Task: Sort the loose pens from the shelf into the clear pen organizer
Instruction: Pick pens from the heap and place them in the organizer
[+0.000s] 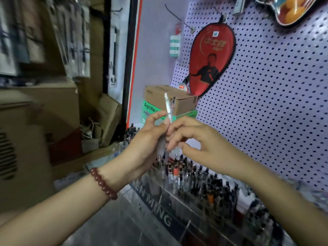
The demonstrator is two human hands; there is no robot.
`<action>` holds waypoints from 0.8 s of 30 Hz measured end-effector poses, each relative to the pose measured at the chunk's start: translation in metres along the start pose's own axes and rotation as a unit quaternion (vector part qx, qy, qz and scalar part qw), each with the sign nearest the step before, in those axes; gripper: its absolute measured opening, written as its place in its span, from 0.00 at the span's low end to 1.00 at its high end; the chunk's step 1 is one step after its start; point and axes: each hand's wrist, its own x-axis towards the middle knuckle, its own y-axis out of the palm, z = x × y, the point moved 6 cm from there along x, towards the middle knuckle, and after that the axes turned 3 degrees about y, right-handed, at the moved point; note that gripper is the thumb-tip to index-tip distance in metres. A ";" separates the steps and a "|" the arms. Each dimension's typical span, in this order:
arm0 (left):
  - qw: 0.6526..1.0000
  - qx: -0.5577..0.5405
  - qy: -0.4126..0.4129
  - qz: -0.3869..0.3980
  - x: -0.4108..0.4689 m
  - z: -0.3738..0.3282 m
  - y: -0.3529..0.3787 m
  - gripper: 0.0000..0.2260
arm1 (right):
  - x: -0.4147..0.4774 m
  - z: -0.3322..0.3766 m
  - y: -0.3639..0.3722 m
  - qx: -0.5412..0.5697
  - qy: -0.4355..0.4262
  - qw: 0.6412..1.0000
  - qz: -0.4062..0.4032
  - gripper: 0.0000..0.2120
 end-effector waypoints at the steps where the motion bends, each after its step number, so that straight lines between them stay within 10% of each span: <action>1: 1.000 0.001 -0.001 0.002 -0.003 -0.003 -0.006 0.10 | 0.003 0.003 0.007 0.019 0.003 1.000 0.010 0.11; 6: 0.983 0.163 0.082 0.018 -0.010 -0.021 -0.040 0.12 | 0.019 0.018 0.037 0.077 0.045 0.996 0.027 0.12; 14: 0.843 0.494 0.157 0.142 -0.015 -0.051 -0.074 0.15 | 0.056 0.001 0.068 0.345 0.231 0.901 -0.127 0.15; 20: 0.864 0.473 0.085 0.148 -0.020 -0.035 -0.097 0.08 | 0.069 -0.002 0.088 0.218 0.183 0.936 -0.209 0.06; 24: 0.829 0.533 0.043 0.163 -0.021 -0.024 -0.118 0.12 | 0.062 0.001 0.102 -0.060 0.153 0.975 -0.149 0.05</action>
